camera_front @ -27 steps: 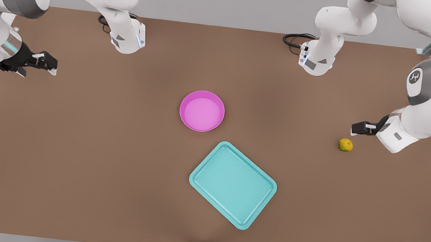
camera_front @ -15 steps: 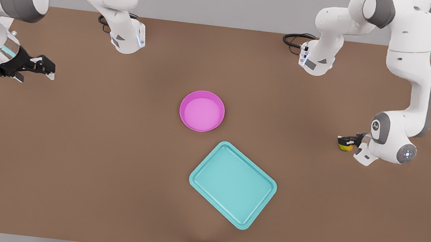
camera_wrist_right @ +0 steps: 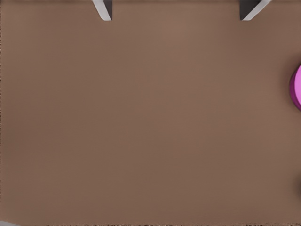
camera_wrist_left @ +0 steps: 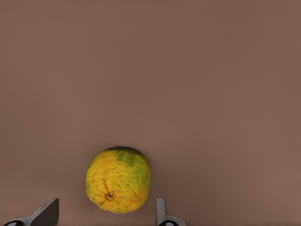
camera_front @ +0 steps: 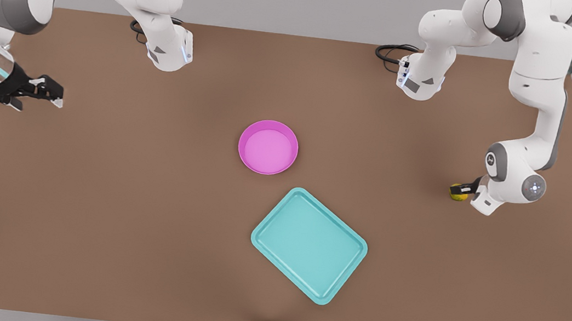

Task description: Place the orange on the plate with the left arm and the plate on the tray with the right arm

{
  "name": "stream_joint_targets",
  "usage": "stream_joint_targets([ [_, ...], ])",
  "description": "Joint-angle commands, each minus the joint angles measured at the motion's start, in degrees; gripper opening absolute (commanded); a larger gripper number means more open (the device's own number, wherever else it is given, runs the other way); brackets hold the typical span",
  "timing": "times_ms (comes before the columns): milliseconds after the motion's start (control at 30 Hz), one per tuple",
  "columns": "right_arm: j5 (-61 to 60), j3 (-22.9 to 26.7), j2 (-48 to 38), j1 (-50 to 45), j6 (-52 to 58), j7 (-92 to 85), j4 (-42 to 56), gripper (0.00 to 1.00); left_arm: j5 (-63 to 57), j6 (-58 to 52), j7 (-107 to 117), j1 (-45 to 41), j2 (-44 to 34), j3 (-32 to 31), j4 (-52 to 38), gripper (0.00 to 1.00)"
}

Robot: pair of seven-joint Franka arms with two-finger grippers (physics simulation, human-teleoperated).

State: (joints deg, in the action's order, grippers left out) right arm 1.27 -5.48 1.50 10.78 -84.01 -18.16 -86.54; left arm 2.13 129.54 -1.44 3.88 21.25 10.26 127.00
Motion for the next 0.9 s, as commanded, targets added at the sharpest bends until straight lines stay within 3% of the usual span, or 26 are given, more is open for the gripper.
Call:
stream_joint_targets([
  [0, 0.1, -0.1, 0.5, -1.4, 1.7, -1.3, 0.8, 1.00, -0.1, 1.4, -5.3, 0.0, 1.1, 0.0, -0.1, 1.00],
  [667, 0.3, -0.1, 1.0, -1.4, 2.6, -1.3, 1.2, 1.00, 0.2, 3.0, -5.3, 0.1, 5.0, -0.1, -0.4, 1.00],
  [733, 0.6, -0.1, 1.7, -1.4, 2.6, -1.3, 2.0, 1.00, 0.4, 3.0, -5.3, 0.1, 5.0, -0.1, -0.4, 0.67],
  [867, 0.6, -0.1, 2.1, -1.4, 2.7, -1.3, 2.5, 1.00, 0.5, 2.8, -5.2, 0.0, 4.7, -0.1, -0.5, 0.67],
])
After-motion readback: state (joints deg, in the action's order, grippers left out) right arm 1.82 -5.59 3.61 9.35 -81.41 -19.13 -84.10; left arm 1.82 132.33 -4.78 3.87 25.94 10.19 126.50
